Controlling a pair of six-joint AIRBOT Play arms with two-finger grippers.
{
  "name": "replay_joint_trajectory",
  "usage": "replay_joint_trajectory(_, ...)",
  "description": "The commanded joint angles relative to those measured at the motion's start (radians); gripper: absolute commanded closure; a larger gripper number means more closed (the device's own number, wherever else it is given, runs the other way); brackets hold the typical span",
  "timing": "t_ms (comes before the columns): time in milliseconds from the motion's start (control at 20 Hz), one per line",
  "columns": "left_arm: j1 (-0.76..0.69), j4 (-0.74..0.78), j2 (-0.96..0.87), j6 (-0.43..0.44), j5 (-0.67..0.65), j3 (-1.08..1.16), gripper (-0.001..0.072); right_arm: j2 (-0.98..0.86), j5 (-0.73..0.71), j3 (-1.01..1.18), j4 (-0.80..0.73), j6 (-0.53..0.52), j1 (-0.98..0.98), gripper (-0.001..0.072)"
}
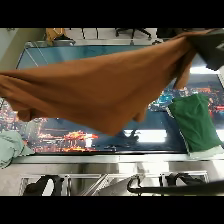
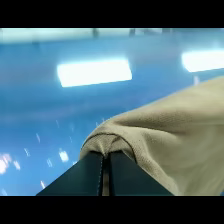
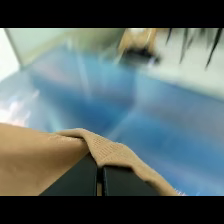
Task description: Fold the shirts.
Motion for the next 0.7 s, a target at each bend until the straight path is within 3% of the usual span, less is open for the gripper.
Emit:
replay_joint_trajectory(0,0.042,-0.148,-0.153,0.085,-0.069,-0.109,0.0695,-0.158,0.109,-0.083,0.044,0.029,0.003,0.0693)
replay_joint_trajectory(250,0.003,-0.167,-0.461,0.174,0.095,-0.414,0.0695,-0.504,0.003,-0.287,0.105,-0.076,0.072,0.0693)
replay_joint_trajectory(350,-0.031,-0.168,-0.602,0.197,0.209,-0.457,0.0694,-0.653,-0.071,-0.290,0.111,-0.114,0.113,0.0692)
replay_joint_trajectory(450,-0.058,-0.169,-0.723,0.197,0.240,-0.417,0.0684,-0.765,-0.151,-0.288,0.163,-0.121,0.130,0.0681)
replay_joint_trajectory(500,-0.060,-0.169,-0.769,0.197,0.217,-0.372,0.0464,-0.790,-0.160,-0.286,0.194,-0.142,0.129,0.0617)
replay_joint_trajectory(550,-0.060,-0.169,-0.801,0.195,0.176,-0.323,0.0126,-0.797,-0.158,-0.278,0.207,-0.158,0.121,0.0439)
replay_joint_trajectory(600,-0.054,-0.170,-0.827,0.189,0.111,-0.266,0.0001,-0.787,-0.150,-0.269,0.206,-0.158,0.108,0.0317)
replay_joint_trajectory(650,-0.043,-0.168,-0.843,0.174,0.036,-0.215,0.0001,-0.765,-0.117,-0.257,0.206,-0.158,0.090,0.0281)
